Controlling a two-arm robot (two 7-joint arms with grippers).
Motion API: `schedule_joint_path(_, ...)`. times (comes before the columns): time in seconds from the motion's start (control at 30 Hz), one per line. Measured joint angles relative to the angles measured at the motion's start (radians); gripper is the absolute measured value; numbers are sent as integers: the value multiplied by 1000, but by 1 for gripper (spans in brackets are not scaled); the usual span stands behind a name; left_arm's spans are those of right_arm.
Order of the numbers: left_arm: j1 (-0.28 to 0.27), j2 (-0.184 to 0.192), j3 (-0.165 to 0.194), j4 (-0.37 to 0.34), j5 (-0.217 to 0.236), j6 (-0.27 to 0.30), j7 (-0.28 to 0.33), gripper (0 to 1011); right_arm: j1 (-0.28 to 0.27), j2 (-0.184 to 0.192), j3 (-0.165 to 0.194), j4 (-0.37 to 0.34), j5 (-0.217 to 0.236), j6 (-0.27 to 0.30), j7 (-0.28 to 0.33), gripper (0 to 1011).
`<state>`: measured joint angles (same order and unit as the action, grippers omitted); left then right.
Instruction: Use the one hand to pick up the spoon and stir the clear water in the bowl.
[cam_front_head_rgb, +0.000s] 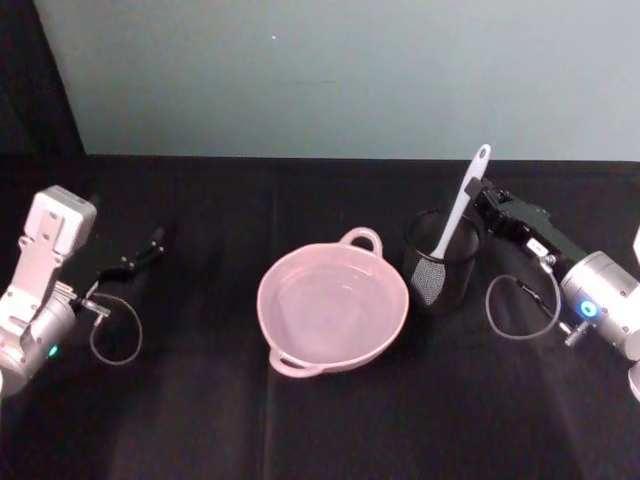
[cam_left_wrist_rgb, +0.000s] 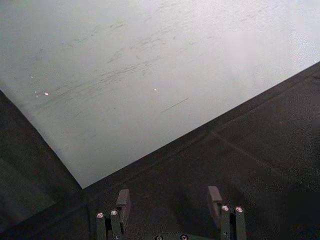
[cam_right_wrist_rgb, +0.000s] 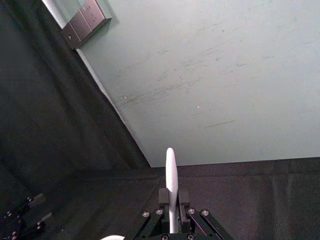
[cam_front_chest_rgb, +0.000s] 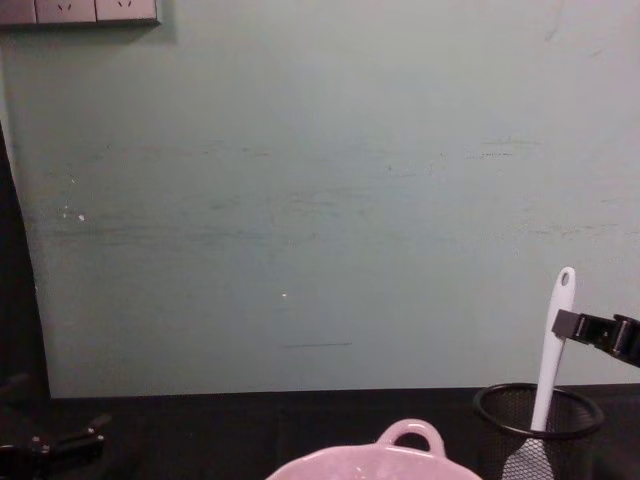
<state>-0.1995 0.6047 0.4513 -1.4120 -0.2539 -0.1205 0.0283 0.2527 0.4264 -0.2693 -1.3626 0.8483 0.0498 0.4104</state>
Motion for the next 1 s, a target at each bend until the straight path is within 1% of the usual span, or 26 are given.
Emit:
schedule_joint_path(0.2,0,0,0,0,0,0,0,1011,0,0,0,-1,-1,-1,-1,127)
schedule_joint_path(0.27,0,0,0,0,0,0,0,1012,0,0,1,-1,-1,-2,-1,169)
schedule_joint_path(0.3,0,0,0,0,0,0,0,1011,0,0,1,-2,-1,-2,-2,208)
schedule_joint_path(0.33,0,0,0,0,0,0,0,1011,0,0,1,-2,-2,-2,-2,218)
schedule_joint_path(0.37,0,0,0,0,0,0,0,1011,0,0,1,-2,-2,-3,-2,281)
schedule_joint_path(0.4,0,0,0,0,0,0,0,1011,0,0,1,-2,-2,-3,-2,281)
schedule_joint_path(0.47,0,0,0,0,0,0,0,1011,-1,0,1,-2,-3,-3,-2,341)
schedule_joint_path(0.5,0,0,0,0,0,0,0,1011,-1,0,1,-2,-3,-3,-2,399)
schedule_joint_path(0.57,0,0,0,0,0,0,0,1011,-1,0,1,-2,-4,-4,-2,436)
schedule_joint_path(0.6,0,0,0,0,0,0,0,1011,-1,0,1,-3,-4,-4,-3,491)
schedule_joint_path(0.7,0,0,0,0,0,0,0,1011,-1,0,1,-3,-4,-4,-3,552)
schedule_joint_path(0.73,0,0,0,0,0,0,0,1011,-1,0,1,-3,-4,-4,-3,621)
schedule_joint_path(0.8,0,0,0,0,0,0,0,1011,-1,0,1,-3,-4,-5,-3,660)
schedule_joint_path(0.83,0,0,0,0,0,0,0,1011,-1,0,1,-3,-4,-5,-3,720)
schedule_joint_path(0.93,0,0,0,0,0,0,0,1011,-1,0,1,-4,-5,-5,-3,776)
schedule_joint_path(1.0,0,0,0,0,0,0,0,1011,-1,0,1,-4,-5,-6,-4,868)
